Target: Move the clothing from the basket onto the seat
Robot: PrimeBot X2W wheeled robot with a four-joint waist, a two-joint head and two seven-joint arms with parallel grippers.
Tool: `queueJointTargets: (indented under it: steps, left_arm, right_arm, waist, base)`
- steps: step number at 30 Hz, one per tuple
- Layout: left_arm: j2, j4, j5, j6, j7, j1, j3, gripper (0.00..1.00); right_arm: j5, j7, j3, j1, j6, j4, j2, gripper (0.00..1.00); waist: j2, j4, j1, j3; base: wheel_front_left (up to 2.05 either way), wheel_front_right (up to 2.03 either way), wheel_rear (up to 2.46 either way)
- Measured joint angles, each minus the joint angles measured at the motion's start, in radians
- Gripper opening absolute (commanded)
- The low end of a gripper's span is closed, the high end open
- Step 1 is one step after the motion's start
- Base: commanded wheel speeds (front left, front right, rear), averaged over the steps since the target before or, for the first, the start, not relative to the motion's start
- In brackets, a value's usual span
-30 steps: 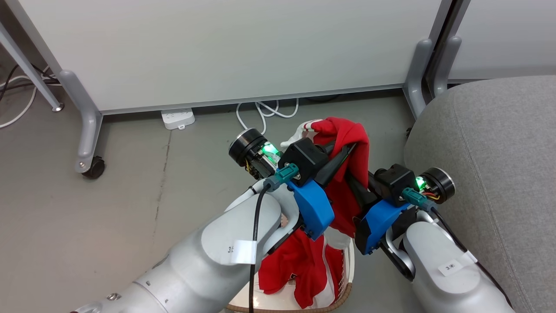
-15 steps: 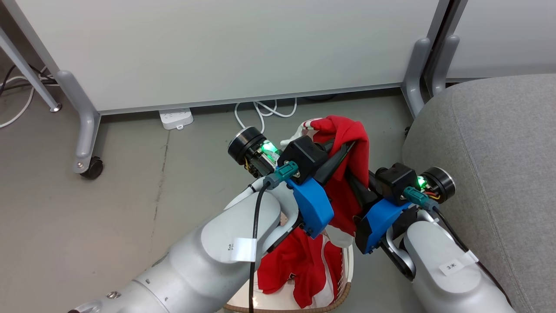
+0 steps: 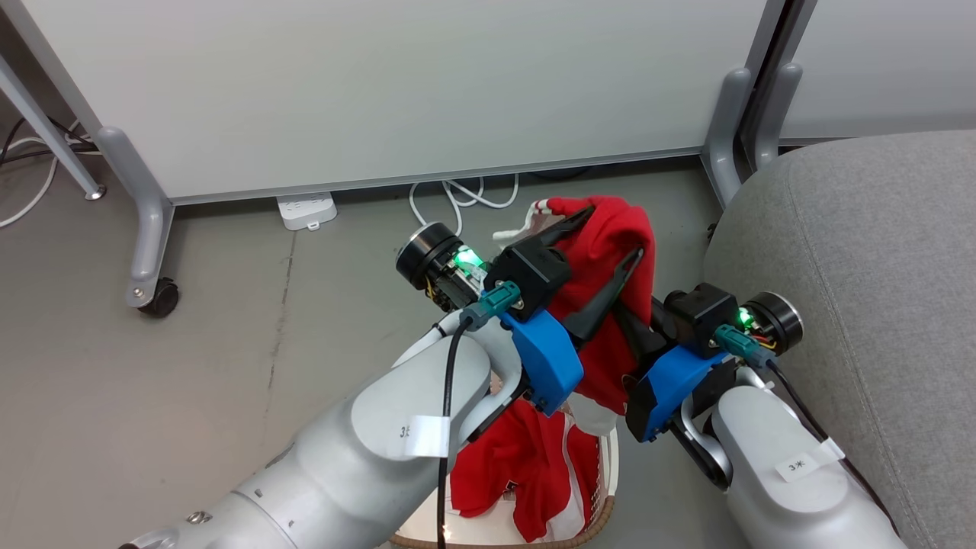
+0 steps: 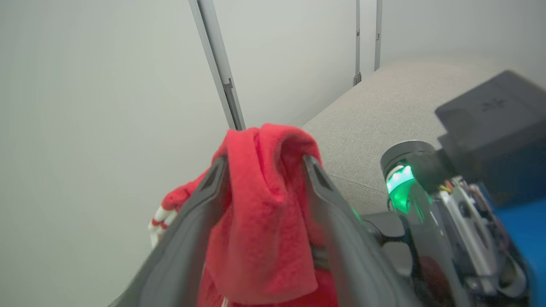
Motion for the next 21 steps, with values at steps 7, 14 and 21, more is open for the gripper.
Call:
queueJointTargets:
  steps: [7,14,21]
  left_arm:
    - [0.000,0.003,0.004,0.005,0.000,0.006,0.002,1.00]
    - [0.000,0.004,0.016,0.011,0.000,0.014,0.014,1.00]
    - [0.000,-0.007,0.033,0.021,0.000,0.016,0.032,1.00]
  right_arm:
    - [0.009,0.000,-0.023,0.004,0.000,-0.014,0.001,0.00]
    - [0.017,0.000,-0.055,0.007,0.000,-0.032,-0.004,0.00]
    - [0.026,0.000,-0.105,0.008,0.000,-0.063,-0.019,0.00]
  waist:
    - [0.0000,-0.001,0.0000,0.006]
    - [0.0000,-0.013,0.0000,0.019]
    - [0.0000,-0.040,0.0000,0.050]
  base:
    - [0.00,0.00,0.00]
    - [0.00,0.00,0.00]
    - [0.00,0.00,0.00]
